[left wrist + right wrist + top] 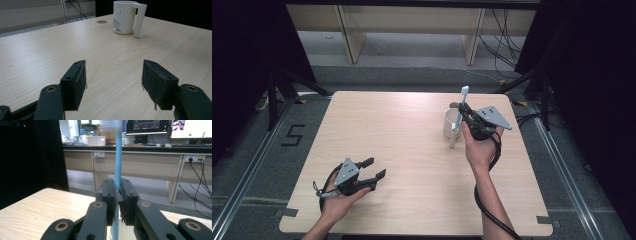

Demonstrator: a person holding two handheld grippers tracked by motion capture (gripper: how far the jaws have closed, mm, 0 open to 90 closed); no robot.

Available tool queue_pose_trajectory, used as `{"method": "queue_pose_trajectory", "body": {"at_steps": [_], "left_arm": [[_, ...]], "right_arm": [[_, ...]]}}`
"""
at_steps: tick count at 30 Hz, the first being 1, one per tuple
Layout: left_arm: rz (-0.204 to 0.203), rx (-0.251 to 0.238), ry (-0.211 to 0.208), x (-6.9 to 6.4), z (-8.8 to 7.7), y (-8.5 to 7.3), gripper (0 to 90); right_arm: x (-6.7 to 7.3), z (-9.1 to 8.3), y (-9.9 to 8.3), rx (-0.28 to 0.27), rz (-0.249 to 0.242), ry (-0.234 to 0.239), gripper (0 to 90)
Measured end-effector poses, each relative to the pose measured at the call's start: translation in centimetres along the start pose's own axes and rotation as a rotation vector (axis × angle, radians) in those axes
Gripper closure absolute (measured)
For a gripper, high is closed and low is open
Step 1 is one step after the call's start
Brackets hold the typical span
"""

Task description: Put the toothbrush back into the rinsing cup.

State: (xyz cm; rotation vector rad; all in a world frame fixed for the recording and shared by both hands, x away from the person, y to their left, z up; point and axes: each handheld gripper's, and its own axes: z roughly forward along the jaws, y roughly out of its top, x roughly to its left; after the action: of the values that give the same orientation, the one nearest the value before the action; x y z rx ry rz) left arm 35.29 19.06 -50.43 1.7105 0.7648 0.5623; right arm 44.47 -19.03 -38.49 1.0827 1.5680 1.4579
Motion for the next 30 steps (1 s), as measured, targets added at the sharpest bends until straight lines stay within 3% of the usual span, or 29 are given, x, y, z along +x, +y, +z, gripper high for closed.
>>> {"method": "queue_pose_trajectory", "body": {"at_steps": [30], "left_arm": [[-0.002, -0.012, -0.007, 0.0, 0.2, -0.1, 35.8]], "right_arm": [[0.2, 0.6, -1.5, 0.031, 0.028, -0.001, 84.1]]}}
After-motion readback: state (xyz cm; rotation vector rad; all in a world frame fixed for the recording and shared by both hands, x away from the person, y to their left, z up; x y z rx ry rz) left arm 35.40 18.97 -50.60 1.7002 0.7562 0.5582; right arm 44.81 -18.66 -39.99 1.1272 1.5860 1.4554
